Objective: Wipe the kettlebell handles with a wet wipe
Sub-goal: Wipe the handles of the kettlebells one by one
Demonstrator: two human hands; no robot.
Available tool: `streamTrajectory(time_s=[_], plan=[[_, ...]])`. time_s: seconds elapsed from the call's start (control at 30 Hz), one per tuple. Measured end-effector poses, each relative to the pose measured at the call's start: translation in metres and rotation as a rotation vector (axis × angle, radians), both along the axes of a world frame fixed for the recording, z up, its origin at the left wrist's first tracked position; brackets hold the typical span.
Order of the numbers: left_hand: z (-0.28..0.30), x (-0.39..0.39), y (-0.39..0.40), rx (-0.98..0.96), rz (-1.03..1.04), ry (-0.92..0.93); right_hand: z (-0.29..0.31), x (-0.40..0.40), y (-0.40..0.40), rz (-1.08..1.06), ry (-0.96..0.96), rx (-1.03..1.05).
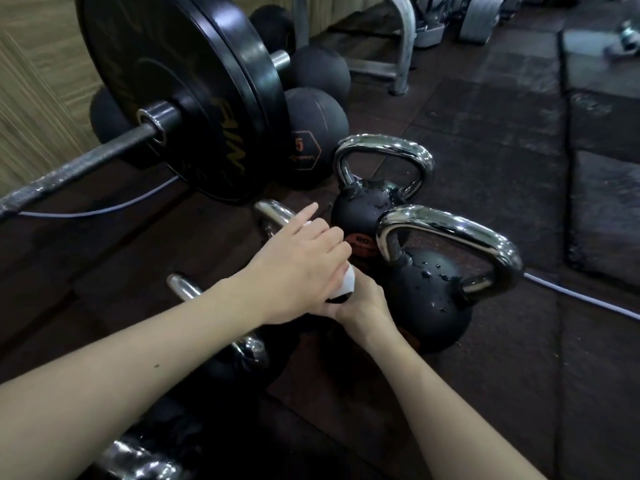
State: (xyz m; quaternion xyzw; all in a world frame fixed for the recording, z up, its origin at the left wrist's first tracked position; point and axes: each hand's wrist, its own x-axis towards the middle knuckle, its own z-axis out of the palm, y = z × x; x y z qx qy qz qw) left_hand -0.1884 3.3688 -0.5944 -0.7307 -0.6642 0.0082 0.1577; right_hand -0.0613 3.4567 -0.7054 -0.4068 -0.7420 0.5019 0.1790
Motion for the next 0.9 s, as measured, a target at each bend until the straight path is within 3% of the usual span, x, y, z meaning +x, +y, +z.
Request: streamTrajectory(time_s=[0.2,0.33,0.47,0.6,0.77,0.9], plan=[[0.004,-0.047,0.014,0.099,0.11,-0.26,-0.003,0.004,0.003,0.037,-0.016,0.012],[0.011,-0.063,0.013,0.2,0.252,-0.756,0.001,0.039,-0.007,0.125,-0.03,-0.015],[0.01,-0.049,-0.002,0.151,0.173,-0.653,0.005,0.108,-0.019,0.177,-0.075,0.055],[0.008,-0.052,-0.009,0.148,0.203,-0.612,0.023,0.161,-0.01,0.042,-0.091,0.148],[0.028,-0.03,0.011,0.215,0.332,-0.726,0.041,0.185,0.025,-0.282,0.039,0.274],[0.041,0.015,0.046,0.378,0.319,-0.77,0.042,0.183,0.062,-0.227,0.013,0.207]])
